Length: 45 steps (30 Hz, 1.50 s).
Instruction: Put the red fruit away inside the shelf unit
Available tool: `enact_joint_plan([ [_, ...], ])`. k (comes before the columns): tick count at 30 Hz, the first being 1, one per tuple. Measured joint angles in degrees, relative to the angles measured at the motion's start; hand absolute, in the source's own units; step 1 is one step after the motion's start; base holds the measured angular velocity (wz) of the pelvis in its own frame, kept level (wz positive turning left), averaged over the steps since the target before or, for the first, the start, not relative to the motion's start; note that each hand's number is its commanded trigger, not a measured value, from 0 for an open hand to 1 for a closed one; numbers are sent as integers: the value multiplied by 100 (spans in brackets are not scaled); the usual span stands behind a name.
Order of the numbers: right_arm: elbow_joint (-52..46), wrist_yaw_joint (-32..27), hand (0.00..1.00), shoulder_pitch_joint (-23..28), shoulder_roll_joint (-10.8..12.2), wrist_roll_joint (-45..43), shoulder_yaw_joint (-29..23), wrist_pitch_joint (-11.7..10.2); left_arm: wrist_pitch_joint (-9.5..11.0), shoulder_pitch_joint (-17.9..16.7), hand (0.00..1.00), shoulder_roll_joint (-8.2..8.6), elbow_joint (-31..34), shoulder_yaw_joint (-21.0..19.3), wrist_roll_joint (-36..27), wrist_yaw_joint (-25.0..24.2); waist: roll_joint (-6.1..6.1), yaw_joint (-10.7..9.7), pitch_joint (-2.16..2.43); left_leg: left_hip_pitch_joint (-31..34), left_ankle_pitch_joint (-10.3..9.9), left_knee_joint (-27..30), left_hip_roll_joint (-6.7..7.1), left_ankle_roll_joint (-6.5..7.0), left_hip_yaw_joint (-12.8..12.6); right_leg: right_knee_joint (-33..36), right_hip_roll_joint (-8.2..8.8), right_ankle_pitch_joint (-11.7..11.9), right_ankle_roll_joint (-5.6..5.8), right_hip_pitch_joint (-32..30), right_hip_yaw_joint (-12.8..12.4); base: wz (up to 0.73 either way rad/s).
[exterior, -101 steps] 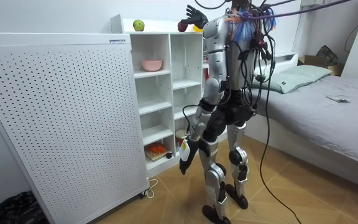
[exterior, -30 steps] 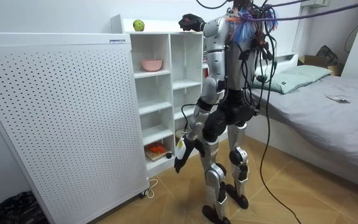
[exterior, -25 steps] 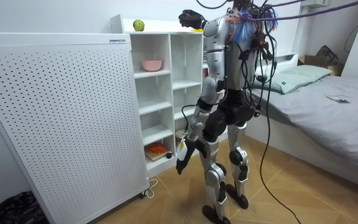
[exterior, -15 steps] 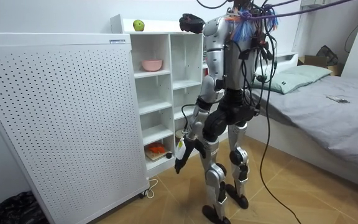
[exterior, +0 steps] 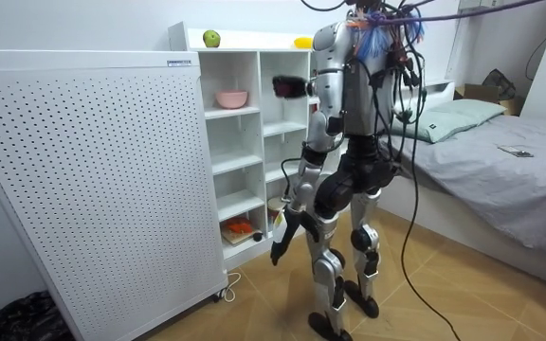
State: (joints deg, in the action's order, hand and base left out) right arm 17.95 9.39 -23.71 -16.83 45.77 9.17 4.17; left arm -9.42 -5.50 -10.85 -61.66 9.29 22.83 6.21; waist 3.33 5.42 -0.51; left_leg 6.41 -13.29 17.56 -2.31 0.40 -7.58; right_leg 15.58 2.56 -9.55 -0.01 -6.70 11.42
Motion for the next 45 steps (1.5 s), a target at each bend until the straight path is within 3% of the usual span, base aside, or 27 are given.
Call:
enact_joint_plan([
  [2, 586, -7, 100, 171, 195, 372, 1, -11, 22, 103, 0, 12, -166, -5, -333, 34, -40, 11, -10, 312, 6, 150, -5, 10, -4, 250, 27, -22, -34, -360, 4, -3],
  [6, 1134, -80, 100, 255, 354, 1029, -25, -10, 129, 162, 0, 43, -193, -5, -704, 96, -37, -29, -30, 906, 13, 485, -6, 23, -10, 707, 145, -75, -96, -1001, 6, 4],
  [10, 1501, -76, 100, 186, 384, 1995, -157, -64, 202, 151, 0, 54, -298, -6, -1321, 112, -70, -18, -159, 1424, -18, 850, -5, 64, -3, 1088, 231, -204, -162, -1487, 37, 7],
  [18, 1989, -558, 100, 184, 455, 2948, -448, -175, 68, -62, 0, 105, -224, 6, -2145, 300, -145, 138, -156, 2583, 25, 1338, -18, 73, 101, 1570, 256, -203, -245, -2602, 73, 8],
  [21, 2298, -564, 100, 184, 464, 3327, -452, -175, 83, -76, 0, 139, -172, 112, -2454, 396, -264, 201, -146, 2789, 29, 1414, 7, 82, 134, 1672, 345, -211, -254, -2790, 134, 10],
  [23, 2502, -566, 100, 59, 430, 3719, -586, -173, 89, -54, 0, 138, 11, 152, -2757, 456, -287, 291, -137, 3017, 63, 1435, 53, 108, 120, 1860, 454, -239, -273, -3113, 114, 0],
  [27, 3180, -626, 100, -476, 401, 4092, -919, -179, 98, -30, 0, 206, 45, 151, -2780, 489, -313, 369, -142, 3293, 101, 1517, 127, 139, 14, 2102, 544, -306, -269, -3473, 35, 2],
  [31, 3487, -688, 100, -943, 210, 4216, -1195, -220, 96, 26, 0, 276, 26, 350, -2816, 491, -311, 431, -149, 3611, 113, 1619, 222, 158, 1, 2423, 720, -446, -273, -3877, 23, 15],
  [36, 3651, -854, 100, -1574, 52, 4384, -1468, -221, 123, 128, 0, 277, 44, 394, -2902, 493, -334, 469, -172, 4093, 112, 1841, 216, 158, -4, 2624, 770, -484, -300, -4354, 17, 7],
  [38, 3799, -890, 100, -1837, -89, 4399, -1552, -218, 121, 128, 0, 299, 56, 407, -3022, 492, -388, 501, -209, 4251, 106, 1915, 210, 166, 12, 2650, 771, -483, -302, -4480, 38, 4],
  [41, 3802, -940, 100, -1963, -282, 4405, -1629, -234, 125, 136, 0, 299, 96, 484, -3022, 489, -397, 586, -217, 4469, 99, 1956, 225, 177, 9, 2742, 816, -501, -307, -4699, 44, 6],
  [45, 3803, -1022, 100, -2151, -376, 4404, -1636, -243, 147, 152, 0, 306, 118, 571, -3020, 477, -401, 593, -222, 4688, 102, 2073, 288, 187, -1, 2923, 910, -561, -300, -4953, 29, 11],
])
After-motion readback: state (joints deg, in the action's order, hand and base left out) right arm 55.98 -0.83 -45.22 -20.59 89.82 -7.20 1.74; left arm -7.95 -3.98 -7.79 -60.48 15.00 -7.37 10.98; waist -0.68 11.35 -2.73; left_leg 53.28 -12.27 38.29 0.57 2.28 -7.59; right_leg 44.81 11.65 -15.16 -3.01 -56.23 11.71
